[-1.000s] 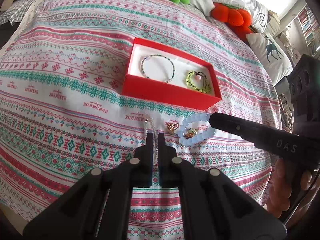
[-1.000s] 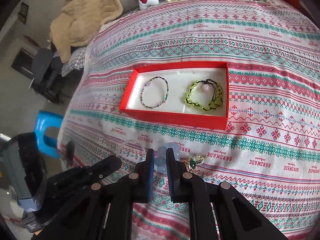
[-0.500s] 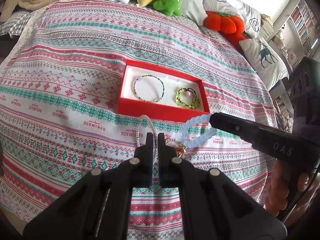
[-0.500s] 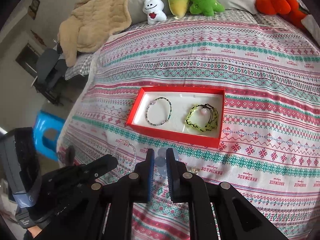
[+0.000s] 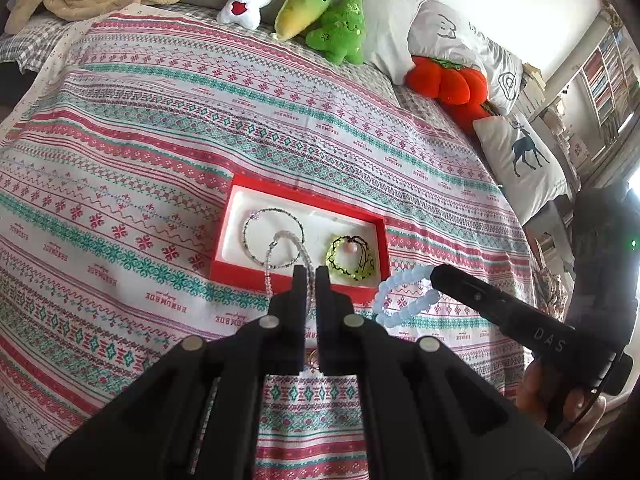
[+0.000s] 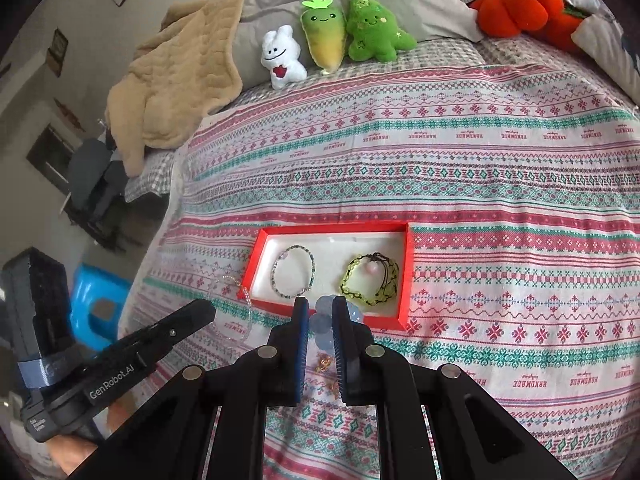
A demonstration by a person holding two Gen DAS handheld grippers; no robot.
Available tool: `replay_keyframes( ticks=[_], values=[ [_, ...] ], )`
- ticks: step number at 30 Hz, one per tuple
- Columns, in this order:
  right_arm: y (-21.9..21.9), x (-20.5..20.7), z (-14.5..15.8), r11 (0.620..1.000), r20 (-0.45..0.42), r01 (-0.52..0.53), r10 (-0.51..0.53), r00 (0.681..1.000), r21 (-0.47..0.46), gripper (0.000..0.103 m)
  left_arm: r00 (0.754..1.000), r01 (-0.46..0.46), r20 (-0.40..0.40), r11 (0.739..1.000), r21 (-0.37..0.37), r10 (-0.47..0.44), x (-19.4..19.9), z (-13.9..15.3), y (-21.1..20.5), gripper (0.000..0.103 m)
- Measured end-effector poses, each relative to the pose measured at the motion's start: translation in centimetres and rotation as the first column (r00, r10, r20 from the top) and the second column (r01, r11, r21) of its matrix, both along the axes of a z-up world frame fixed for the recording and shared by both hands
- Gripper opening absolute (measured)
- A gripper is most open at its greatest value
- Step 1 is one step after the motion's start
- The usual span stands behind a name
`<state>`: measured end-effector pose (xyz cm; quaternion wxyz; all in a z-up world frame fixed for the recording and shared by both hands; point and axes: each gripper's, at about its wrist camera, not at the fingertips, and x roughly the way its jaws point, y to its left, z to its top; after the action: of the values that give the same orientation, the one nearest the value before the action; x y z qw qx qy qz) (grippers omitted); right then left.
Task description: Organize jewelry
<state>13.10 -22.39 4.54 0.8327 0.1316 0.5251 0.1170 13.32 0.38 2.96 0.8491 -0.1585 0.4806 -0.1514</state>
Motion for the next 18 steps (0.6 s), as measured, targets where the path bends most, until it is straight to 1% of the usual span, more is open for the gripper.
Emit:
replay_keyframes(
  ticks=[3,5,11,15,18],
  values=[
    [-0.9,0.4,0.1,0.999,0.018,0.031,-0.031,0.999,0.015,0.012,1.0,-0.006,-0.014,0.999,-0.041,0.006,0.9,-0.2,-0.3,0.005],
    [-1.6,0.7,0.3,0.998,0.032,0.057,-0.058,0.998,0.037,0.012,1.0,-0.007,-0.007,0.998,-0.054,0.007,1.5,-0.2,-0.7,0.005],
    [-2.8,1.6,0.8,0.989,0.099,0.106,-0.117,0.988,0.107,0.012,1.0,0.016,0.017,0.998,-0.053,-0.015,2.9,0.2,-1.9,0.005],
    [-2.7,2.4,-0.8,0.989,0.076,0.133,-0.138,0.988,0.068,0.012,1.0,0.031,0.006,0.996,-0.082,-0.03,3.9,-0.5,-2.2,0.005],
    [-2.7,2.9,-1.9,0.988,0.055,0.145,-0.148,0.987,0.054,0.012,0.999,0.031,-0.014,0.996,-0.086,-0.033,4.5,-1.5,-2.2,0.005]
  ],
)
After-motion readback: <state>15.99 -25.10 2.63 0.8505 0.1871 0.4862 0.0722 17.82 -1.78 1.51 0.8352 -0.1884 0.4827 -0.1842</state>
